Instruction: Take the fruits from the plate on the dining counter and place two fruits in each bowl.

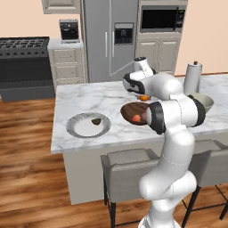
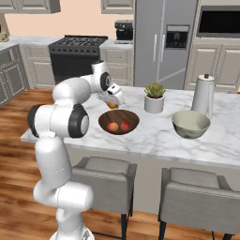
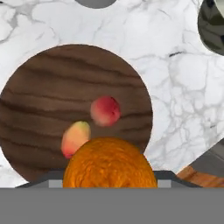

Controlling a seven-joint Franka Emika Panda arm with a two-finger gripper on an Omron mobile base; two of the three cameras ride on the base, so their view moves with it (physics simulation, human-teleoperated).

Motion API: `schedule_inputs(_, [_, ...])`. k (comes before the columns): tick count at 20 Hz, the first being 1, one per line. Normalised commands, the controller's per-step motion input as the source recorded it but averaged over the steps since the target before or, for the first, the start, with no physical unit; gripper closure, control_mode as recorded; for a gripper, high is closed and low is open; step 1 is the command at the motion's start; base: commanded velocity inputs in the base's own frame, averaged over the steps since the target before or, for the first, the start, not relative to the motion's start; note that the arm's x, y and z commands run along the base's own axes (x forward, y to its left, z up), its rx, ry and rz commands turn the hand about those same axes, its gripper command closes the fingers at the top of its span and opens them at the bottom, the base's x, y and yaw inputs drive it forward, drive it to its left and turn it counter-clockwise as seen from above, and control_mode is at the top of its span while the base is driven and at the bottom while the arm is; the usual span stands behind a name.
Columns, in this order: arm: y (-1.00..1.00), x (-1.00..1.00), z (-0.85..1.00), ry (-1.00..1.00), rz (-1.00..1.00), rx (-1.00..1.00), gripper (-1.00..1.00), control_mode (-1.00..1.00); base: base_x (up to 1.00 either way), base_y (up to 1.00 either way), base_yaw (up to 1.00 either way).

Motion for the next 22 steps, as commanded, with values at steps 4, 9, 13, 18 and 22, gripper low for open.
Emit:
schedule_inputs(4, [-0.93,-0.07,0.11,0.0,-0.62,0.0,1.0,-1.0,0.0,0.0,0.0])
schedule_inputs(9, [-0.99,0.0,0.1,0.0,-0.61,0.0,1.0,-1.0,0.0,0.0,0.0])
schedule_inputs(13, [-0.96,0.02,0.04,-0.03,-0.25,0.0,1.0,-1.0,0.0,0.0,0.0])
schedule_inputs(18, [-0.86,0.02,-0.04,-0.09,0.07,-0.01,1.0,-1.0,0.0,0.0,0.0])
schedule_inputs(22, [-0.99,0.0,-0.41,-0.11,0.01,-0.07,1.0,-1.0,0.0,0.0,0.0])
